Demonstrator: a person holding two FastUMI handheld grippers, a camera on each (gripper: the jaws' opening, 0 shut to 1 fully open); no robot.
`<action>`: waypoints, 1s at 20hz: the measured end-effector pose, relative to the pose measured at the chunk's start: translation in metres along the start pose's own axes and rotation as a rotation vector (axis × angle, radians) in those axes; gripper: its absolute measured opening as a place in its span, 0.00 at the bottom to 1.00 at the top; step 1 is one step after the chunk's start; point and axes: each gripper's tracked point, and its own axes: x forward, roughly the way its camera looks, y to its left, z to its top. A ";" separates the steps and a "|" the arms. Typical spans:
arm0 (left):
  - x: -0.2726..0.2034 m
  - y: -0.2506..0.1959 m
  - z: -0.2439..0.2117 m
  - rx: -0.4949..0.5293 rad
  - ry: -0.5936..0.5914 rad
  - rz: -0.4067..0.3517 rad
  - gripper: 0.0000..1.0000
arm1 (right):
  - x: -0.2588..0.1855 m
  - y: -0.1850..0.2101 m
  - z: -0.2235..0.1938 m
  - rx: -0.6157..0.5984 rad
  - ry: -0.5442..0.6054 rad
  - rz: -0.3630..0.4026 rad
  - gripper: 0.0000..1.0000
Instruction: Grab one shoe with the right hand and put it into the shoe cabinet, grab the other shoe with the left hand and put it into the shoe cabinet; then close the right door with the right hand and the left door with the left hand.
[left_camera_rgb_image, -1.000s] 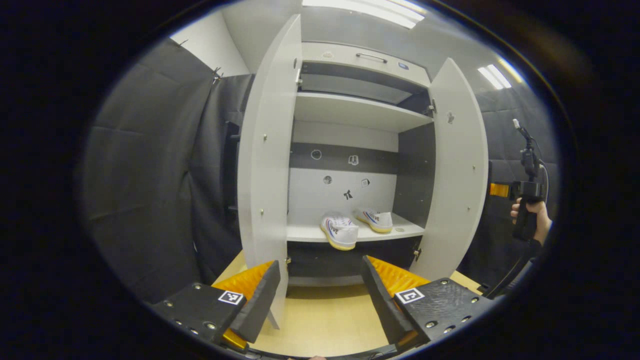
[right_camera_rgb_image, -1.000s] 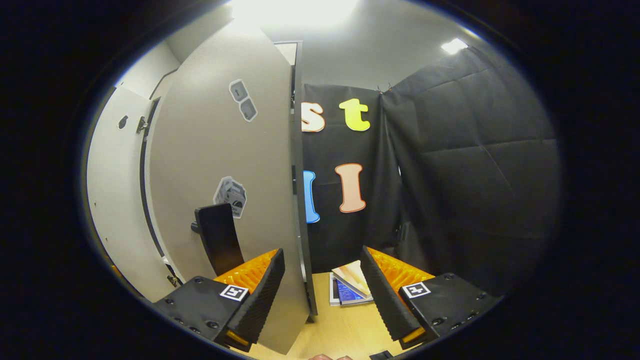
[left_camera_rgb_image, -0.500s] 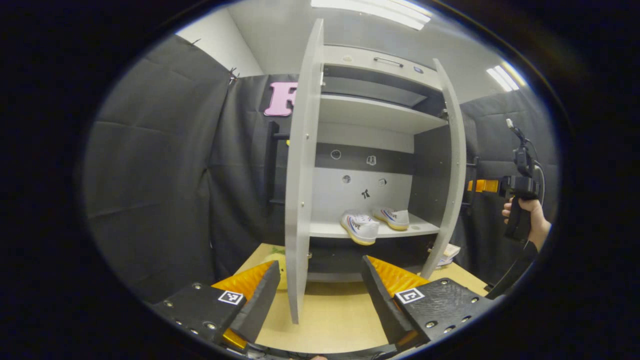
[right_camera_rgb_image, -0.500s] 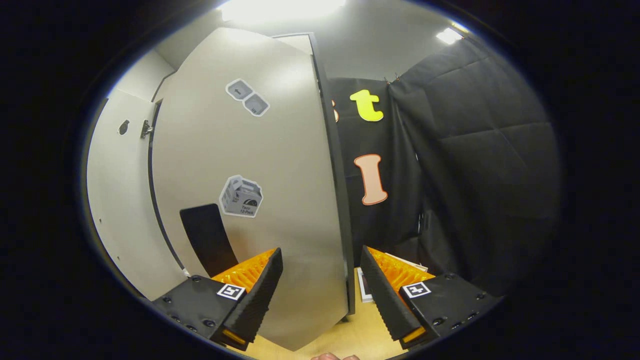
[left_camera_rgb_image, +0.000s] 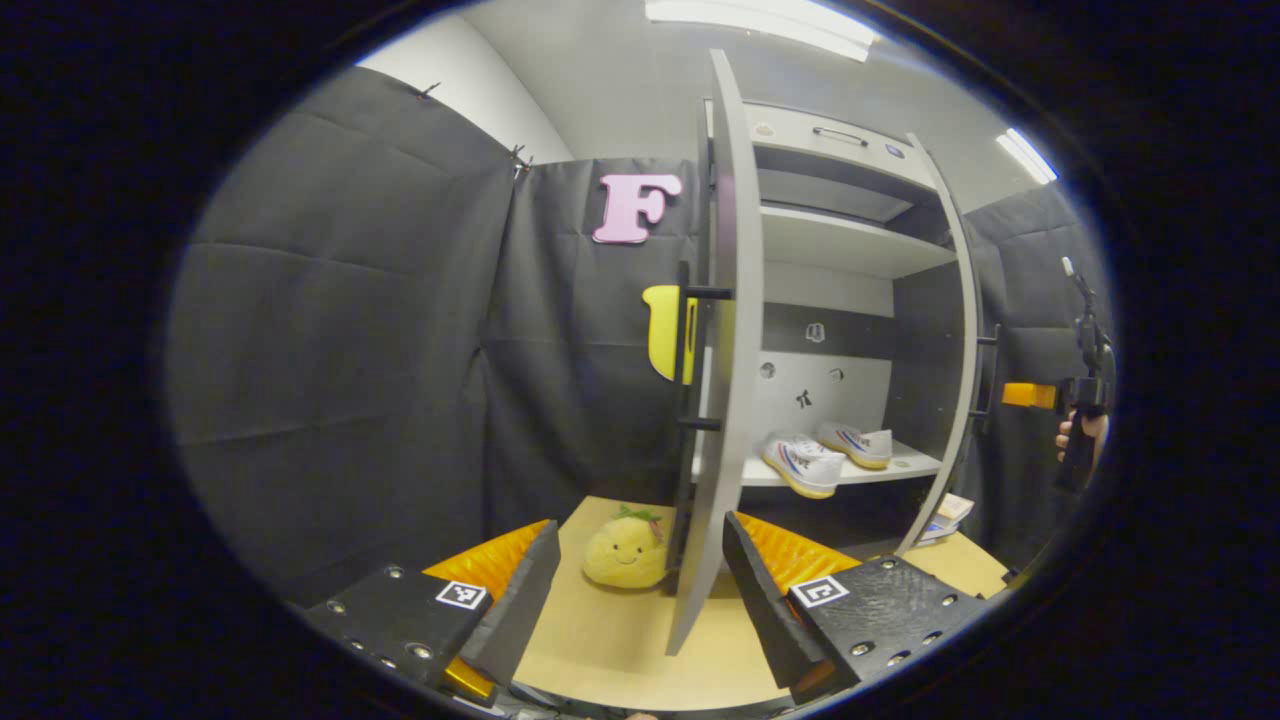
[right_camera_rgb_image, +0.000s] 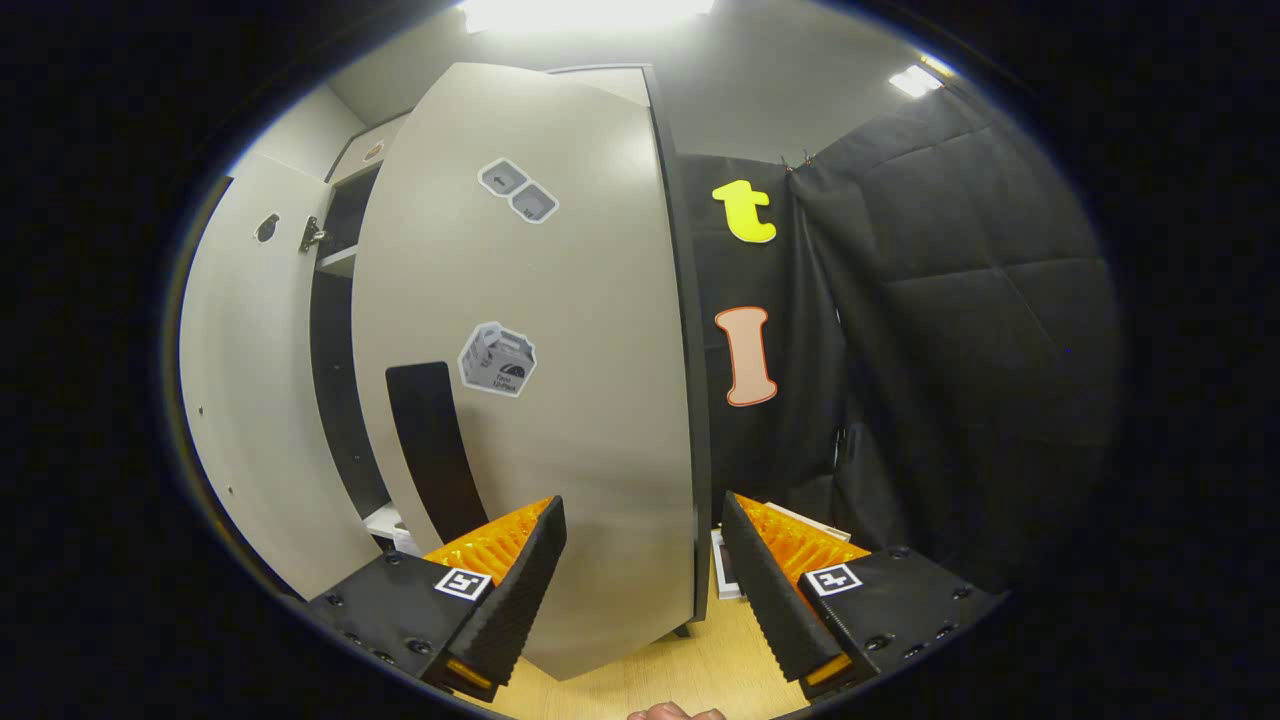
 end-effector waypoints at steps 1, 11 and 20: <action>0.002 0.011 0.004 0.003 -0.008 0.018 0.93 | -0.003 -0.002 -0.007 -0.003 0.009 -0.008 0.98; 0.070 0.055 0.059 -0.026 -0.087 -0.075 0.94 | -0.027 0.002 -0.046 0.005 0.096 0.005 0.98; 0.116 0.027 0.085 -0.105 -0.087 -0.241 0.93 | -0.037 -0.023 -0.059 0.038 0.119 -0.048 0.98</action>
